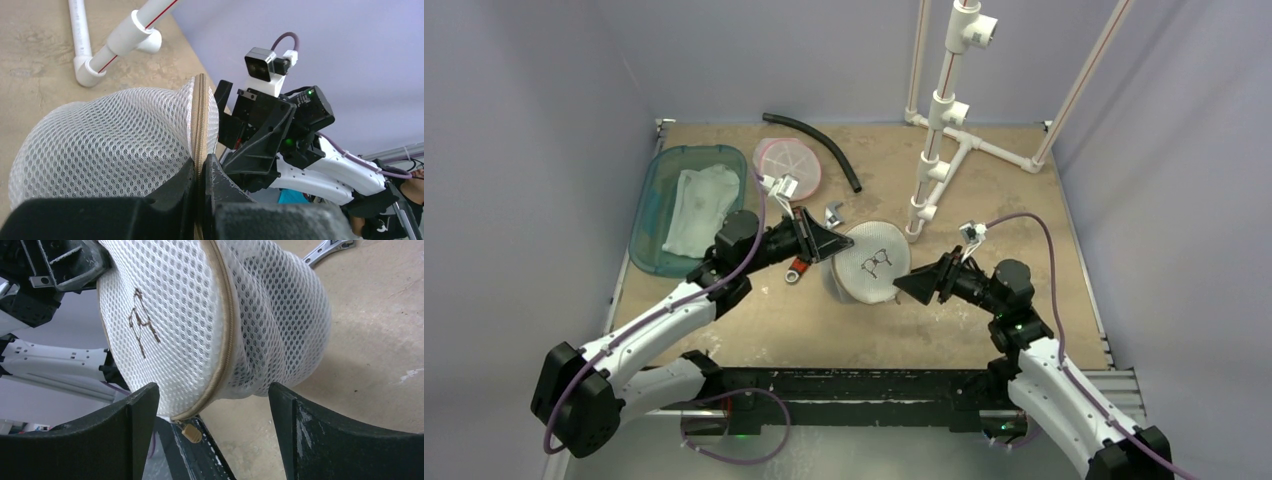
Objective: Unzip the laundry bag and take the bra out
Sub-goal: Unzip the laundry bag at the center of the board.
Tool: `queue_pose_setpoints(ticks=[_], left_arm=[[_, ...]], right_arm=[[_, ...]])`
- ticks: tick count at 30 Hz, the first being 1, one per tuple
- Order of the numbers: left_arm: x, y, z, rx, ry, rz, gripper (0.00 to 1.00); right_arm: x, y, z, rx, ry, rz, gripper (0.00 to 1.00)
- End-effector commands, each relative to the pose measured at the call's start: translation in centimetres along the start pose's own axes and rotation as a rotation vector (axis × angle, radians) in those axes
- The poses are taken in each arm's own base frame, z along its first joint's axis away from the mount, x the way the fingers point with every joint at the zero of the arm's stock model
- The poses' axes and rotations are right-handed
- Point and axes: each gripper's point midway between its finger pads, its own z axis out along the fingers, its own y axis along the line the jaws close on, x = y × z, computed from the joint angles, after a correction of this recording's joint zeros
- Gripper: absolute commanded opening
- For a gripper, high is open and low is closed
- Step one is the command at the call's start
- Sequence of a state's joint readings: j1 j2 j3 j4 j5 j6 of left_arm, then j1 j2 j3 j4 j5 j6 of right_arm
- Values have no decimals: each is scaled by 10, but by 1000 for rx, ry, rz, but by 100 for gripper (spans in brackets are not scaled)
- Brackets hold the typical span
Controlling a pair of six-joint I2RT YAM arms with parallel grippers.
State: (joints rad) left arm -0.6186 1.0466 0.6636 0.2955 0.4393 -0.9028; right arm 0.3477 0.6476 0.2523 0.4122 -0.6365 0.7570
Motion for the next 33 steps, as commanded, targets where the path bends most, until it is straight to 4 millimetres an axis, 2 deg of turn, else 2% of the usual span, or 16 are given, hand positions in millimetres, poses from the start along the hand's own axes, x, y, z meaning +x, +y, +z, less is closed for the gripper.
queue_pose_setpoints(ticks=[1,4,7,9,12,18,21,25,28,33], left_arm=[[-9,-20,-3,103,-53,54,0],[16,13,-4,52,-46,11,0],[39,44,-7,5,-44,-44,0],[50,58,-10,-19,-46,-75,0],[58,68,-14,-35,-49,-94,0],[54,65,-15,-41,-54,-67,0],[51,61,-14,-31,-49,-57,0],[48,52,-14,-1,-45,-51,0],[46,45,-14,20,-41,-45,0],[45,40,-15,40,-38,-32,0]], right_arm=[[-8,13,0,-64,-51,-6,83],[-1,-2,0,-18,-54,16,83],[16,-22,-2,45,-35,62,85],[24,-33,-4,79,-35,77,85],[33,-42,-7,103,-25,84,85],[39,-48,-2,101,1,96,79],[43,-47,5,61,26,126,72],[48,-34,10,-56,55,170,61],[47,-24,10,-116,53,175,57],[43,-20,13,-140,69,145,54]])
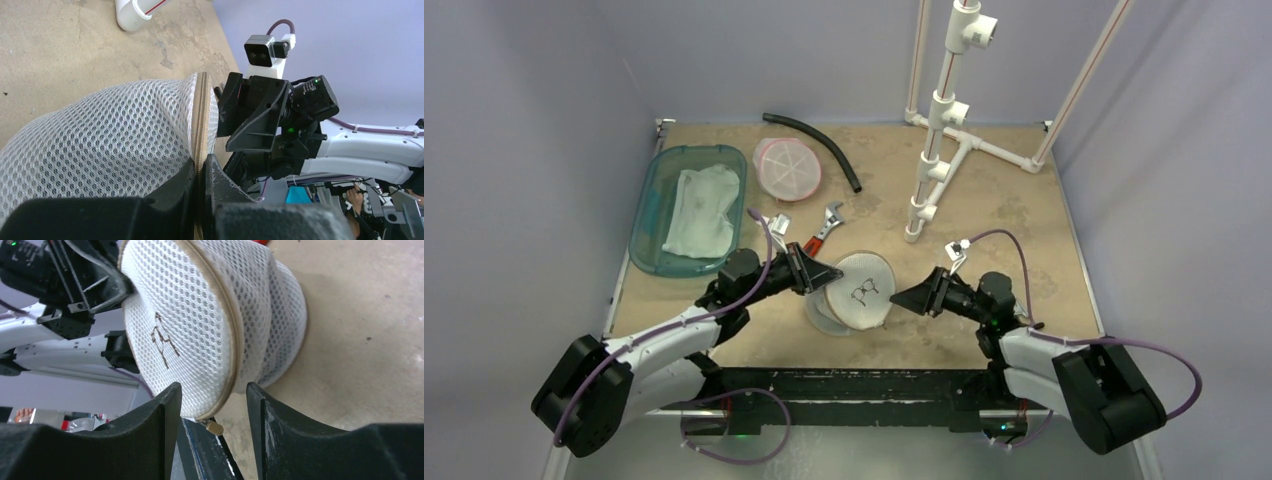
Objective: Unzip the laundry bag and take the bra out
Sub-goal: Unzip the laundry bag at the center of the board.
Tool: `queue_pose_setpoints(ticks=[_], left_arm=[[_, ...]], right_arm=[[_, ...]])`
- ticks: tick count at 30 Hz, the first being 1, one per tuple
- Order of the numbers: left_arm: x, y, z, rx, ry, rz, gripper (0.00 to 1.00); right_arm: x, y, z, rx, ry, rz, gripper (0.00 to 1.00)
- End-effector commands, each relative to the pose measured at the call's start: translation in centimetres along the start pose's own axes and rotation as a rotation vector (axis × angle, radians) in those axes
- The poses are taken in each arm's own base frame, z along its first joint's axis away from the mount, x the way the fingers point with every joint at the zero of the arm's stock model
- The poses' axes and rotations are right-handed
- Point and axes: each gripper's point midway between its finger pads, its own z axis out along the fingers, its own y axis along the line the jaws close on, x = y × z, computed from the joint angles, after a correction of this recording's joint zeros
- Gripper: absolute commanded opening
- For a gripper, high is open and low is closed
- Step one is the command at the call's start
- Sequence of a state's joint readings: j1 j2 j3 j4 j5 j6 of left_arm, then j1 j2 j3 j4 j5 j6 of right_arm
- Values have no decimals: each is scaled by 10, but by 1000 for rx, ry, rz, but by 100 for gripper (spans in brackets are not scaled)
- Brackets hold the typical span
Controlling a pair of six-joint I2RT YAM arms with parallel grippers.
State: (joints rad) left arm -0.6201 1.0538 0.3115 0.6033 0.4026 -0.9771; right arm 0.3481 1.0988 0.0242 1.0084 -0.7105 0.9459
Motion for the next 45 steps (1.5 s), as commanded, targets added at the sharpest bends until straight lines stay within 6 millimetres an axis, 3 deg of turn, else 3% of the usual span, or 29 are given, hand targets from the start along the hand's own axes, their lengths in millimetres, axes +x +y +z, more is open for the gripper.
queue_pose_setpoints(ticks=[1,14,19,23,24,28,30,42,45], left_arm=[[-19,-32,1,103,-37,61,0],[-16,-32,3,119,-29,46,0],[-16,-31,3,115,-30,47,0],[-16,-28,3,97,-30,45,1],[-16,-29,3,95,-30,46,10],[-21,-23,-3,29,-51,60,74],[-25,-19,-9,-21,-68,65,88],[-40,9,-54,-270,-258,-102,92],[-32,12,-53,-275,-256,-163,92]], right_arm=[[-13,32,3,-131,-7,-107,53],[-11,27,10,-128,23,-87,42],[-10,36,13,-157,39,-92,26],[-12,44,11,-170,42,-96,4],[-13,45,11,-165,38,-100,1],[-28,59,6,-138,-6,-175,0],[-36,64,4,-108,-25,-202,0],[-78,69,-3,33,-220,-100,0],[-82,65,-4,54,-257,-55,0]])
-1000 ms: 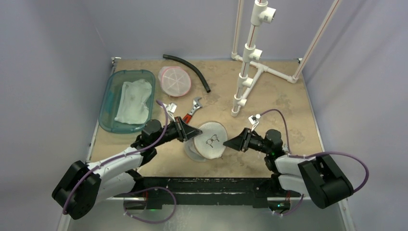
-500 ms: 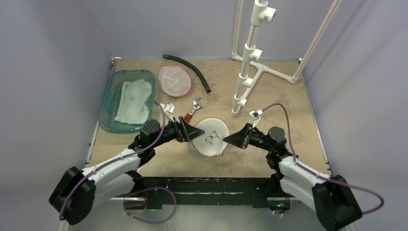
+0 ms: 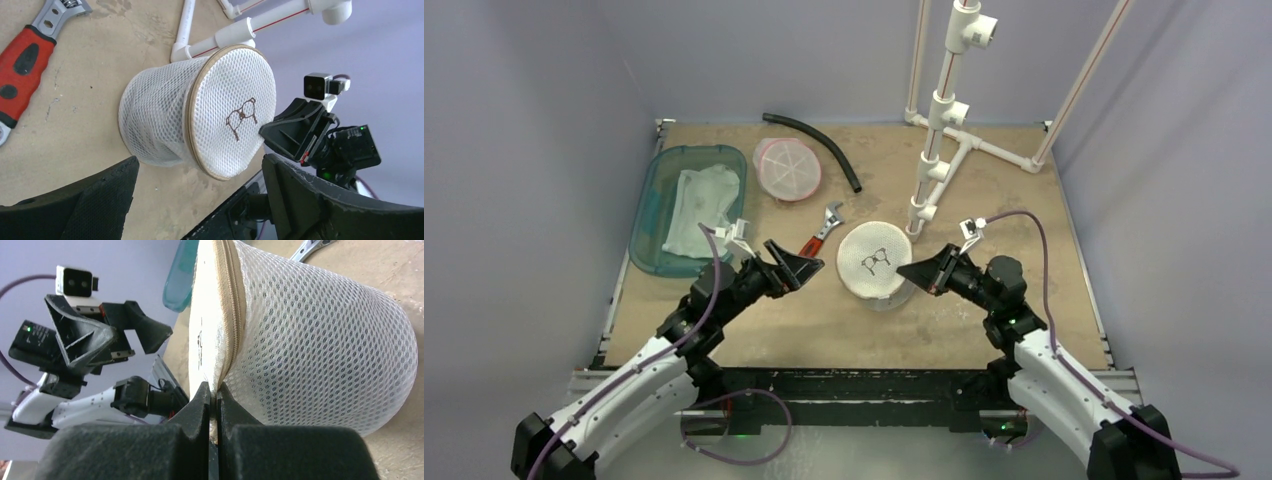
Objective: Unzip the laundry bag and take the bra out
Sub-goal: Unzip the laundry bag at the center of the board.
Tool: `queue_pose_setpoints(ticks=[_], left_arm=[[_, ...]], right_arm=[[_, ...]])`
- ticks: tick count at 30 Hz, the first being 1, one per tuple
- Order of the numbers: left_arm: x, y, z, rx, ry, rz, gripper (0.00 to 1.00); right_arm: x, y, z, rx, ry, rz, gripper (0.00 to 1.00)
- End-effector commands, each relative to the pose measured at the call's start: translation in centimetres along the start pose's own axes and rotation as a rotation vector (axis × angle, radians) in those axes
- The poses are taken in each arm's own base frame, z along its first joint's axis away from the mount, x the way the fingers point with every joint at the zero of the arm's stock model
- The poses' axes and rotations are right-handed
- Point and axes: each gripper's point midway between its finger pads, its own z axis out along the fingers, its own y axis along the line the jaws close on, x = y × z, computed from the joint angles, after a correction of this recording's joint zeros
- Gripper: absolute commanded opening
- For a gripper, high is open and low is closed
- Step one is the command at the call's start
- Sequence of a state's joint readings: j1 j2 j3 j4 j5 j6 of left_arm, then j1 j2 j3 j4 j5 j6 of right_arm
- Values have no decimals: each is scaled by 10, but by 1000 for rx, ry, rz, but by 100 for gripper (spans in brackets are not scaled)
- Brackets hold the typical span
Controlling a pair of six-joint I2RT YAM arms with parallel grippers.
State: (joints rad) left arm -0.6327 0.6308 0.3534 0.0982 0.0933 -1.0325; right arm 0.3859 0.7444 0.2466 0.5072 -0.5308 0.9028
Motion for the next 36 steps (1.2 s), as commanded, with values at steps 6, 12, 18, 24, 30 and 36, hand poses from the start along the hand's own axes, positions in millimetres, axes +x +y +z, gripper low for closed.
queue_pose_setpoints(ticks=[6,12,18,24,30,36], left_arm=[[34,6,16,-73,17,-150,91],[63,-17,36,-74,12,-154,83],[71,-24,61,-91,14,-136,68],[67,-36,76,-69,-7,-123,62],[83,-41,90,-45,48,-138,57],[96,-32,90,-56,87,-156,57]], right_arm=[[-17,-12,-1,70,-132,104,0],[-13,-23,-5,96,-167,161,0],[-11,-27,-4,119,-148,185,0],[-11,-22,-5,116,-139,181,0],[-12,-22,-5,122,-137,182,0],[-16,-20,-6,126,-151,177,0]])
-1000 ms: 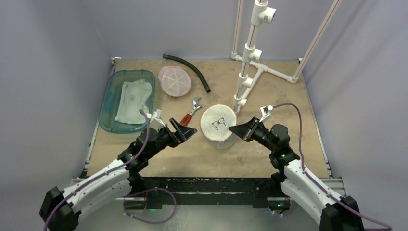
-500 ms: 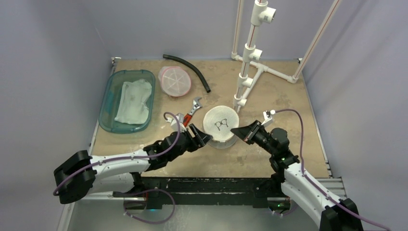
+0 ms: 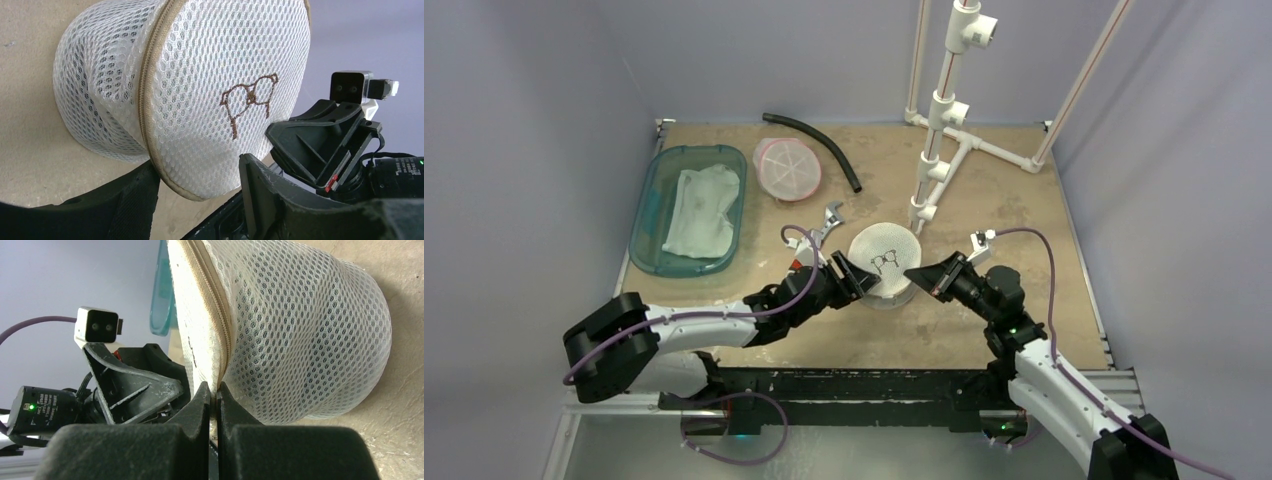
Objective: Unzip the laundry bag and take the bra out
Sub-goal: Unzip the laundry bag at the center of the board.
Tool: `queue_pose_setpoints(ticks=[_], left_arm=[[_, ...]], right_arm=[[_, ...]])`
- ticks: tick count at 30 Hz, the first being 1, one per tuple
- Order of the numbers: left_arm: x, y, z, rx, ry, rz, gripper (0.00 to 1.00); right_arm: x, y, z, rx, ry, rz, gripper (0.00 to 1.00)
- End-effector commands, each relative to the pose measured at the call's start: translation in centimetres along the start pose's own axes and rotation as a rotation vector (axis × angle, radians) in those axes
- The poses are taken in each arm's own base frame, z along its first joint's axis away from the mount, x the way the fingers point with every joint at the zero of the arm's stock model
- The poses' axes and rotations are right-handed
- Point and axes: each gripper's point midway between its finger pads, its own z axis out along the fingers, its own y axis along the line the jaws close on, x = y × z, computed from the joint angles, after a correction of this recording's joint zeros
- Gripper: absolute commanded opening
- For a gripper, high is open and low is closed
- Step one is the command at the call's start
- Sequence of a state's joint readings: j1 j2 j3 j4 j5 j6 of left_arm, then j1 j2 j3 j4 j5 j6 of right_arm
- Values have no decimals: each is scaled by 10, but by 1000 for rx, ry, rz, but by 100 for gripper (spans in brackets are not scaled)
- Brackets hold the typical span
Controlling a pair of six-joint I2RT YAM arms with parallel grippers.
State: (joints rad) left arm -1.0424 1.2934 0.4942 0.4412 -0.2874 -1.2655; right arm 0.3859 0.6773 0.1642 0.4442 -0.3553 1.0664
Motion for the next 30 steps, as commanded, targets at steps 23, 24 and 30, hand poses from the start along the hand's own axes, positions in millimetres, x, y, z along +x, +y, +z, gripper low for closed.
queue_pose_setpoints(ticks=[23,24,30], left_arm=[[-33,-40,-18,46,-87,-147,0],[-37,-36,-19,22,-99,-178,0],[-56,-26,-25,-67,-135,-332,0]], right_arm=[[-12,33,-15,-27,56,-386,50],[-10,35,-18,-42,68,-418,50],[1,62,-28,-169,157,-560,48]])
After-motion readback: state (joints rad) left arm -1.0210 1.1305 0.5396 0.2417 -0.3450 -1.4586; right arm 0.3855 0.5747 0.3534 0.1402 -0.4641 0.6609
